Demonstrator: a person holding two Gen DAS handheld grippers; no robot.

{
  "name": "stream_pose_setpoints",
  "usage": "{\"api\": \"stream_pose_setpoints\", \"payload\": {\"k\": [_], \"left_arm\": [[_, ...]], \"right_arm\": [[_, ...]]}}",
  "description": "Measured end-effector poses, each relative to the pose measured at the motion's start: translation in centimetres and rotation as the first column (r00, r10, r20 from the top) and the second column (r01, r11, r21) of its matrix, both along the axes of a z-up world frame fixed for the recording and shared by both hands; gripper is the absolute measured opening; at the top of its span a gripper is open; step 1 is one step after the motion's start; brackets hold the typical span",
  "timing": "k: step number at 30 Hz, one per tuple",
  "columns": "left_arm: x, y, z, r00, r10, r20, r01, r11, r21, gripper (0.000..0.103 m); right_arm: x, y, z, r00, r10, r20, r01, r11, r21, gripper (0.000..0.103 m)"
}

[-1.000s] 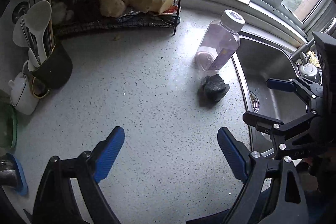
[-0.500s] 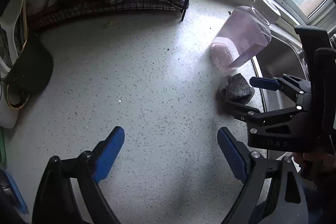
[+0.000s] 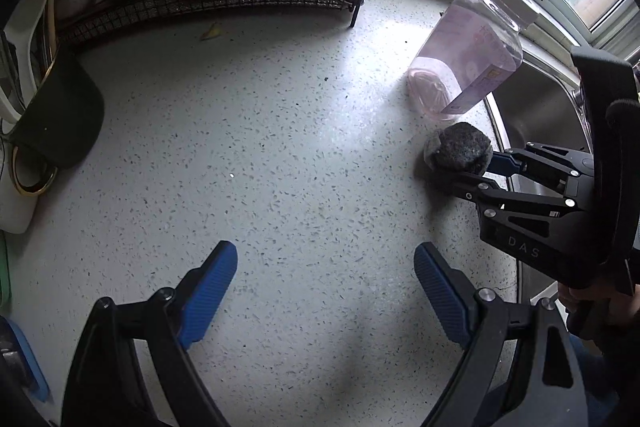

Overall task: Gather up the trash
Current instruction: 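Reach the right gripper to the dark scouring pad and grasp it, then grasp the purple-labelled juice bottle with the left gripper while the right holds the pad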

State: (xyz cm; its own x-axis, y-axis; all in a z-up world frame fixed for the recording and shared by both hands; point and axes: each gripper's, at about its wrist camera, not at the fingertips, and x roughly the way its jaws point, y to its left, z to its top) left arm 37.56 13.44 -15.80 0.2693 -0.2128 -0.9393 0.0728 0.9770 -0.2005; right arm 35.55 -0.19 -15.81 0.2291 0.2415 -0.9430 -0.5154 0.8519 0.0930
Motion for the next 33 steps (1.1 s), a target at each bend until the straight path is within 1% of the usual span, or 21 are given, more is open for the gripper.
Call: {"api": "stream_pose_setpoints", "payload": {"k": [2,3,6,9,11,17,18,21,23,25,26,28,30,31,33], "left_arm": [[-0.2,-0.5,0.3,1.0,-0.008,0.007,0.008,1.0,0.003,0.089],[-0.2,-0.9,0.4,0.999,-0.023,0.026,0.024,0.999,-0.027,0.089],[-0.3,-1.9,1.2,0.998,-0.042,0.05,0.043,0.999,-0.024,0.089],[-0.2,-3.2,2.2,0.994,-0.061,0.091,0.063,0.998,-0.016,0.089],[0.2,-4.3,2.8,0.991,-0.075,0.113,0.078,0.997,-0.018,0.089],[1.8,-7.4,4.4,0.976,-0.119,0.181,0.124,0.992,-0.021,0.089],[2.3,-8.0,4.5,0.982,-0.114,0.148,0.111,0.993,0.031,0.089],[3.5,-9.3,4.9,0.976,-0.104,0.194,0.104,0.995,0.012,0.089],[4.4,-9.9,4.9,0.972,-0.098,0.214,0.096,0.995,0.017,0.089],[5.3,-10.6,4.6,0.97,-0.098,0.222,0.092,0.995,0.04,0.089],[5.8,-10.9,4.3,0.969,-0.102,0.223,0.093,0.994,0.05,0.089],[6.5,-11.4,4.0,0.967,-0.111,0.227,0.099,0.993,0.066,0.089],[7.0,-11.8,3.5,0.967,-0.126,0.222,0.114,0.991,0.067,0.089],[7.4,-12.0,3.1,0.967,-0.133,0.216,0.12,0.99,0.069,0.089],[8.1,-12.3,2.5,0.969,-0.143,0.201,0.131,0.989,0.07,0.089]], "right_arm": [[-0.8,-0.7,0.6,1.0,-0.008,0.006,0.008,1.0,0.011,0.029],[-1.0,-1.1,0.8,1.0,-0.01,0.005,0.01,1.0,0.016,0.029],[-1.8,-2.3,1.6,1.0,-0.024,0.007,0.024,0.999,0.025,0.029],[-2.6,-4.3,3.0,0.998,-0.053,0.033,0.052,0.998,0.036,0.029],[-2.8,-5.9,4.5,0.996,-0.075,0.043,0.074,0.996,0.044,0.029],[-3.2,-9.1,6.7,0.988,-0.135,0.082,0.131,0.99,0.051,0.029],[-3.1,-9.6,7.0,0.986,-0.145,0.087,0.141,0.989,0.05,0.029],[-2.9,-11.0,7.5,0.98,-0.175,0.096,0.171,0.984,0.049,0.029],[-2.5,-11.7,7.7,0.977,-0.191,0.1,0.187,0.981,0.046,0.029],[-2.1,-12.2,7.8,0.974,-0.203,0.102,0.2,0.979,0.047,0.029],[-1.9,-13.1,6.5,0.972,-0.211,0.105,0.207,0.977,0.047,0.029],[-1.3,-13.5,6.4,0.969,-0.223,0.105,0.219,0.975,0.049,0.029],[-1.1,-13.8,6.2,0.967,-0.234,0.103,0.231,0.972,0.045,0.029],[-0.4,-13.3,5.9,0.966,-0.238,0.099,0.235,0.971,0.043,0.029],[-0.3,-13.2,5.6,0.965,-0.245,0.092,0.242,0.969,0.042,0.029]]}}
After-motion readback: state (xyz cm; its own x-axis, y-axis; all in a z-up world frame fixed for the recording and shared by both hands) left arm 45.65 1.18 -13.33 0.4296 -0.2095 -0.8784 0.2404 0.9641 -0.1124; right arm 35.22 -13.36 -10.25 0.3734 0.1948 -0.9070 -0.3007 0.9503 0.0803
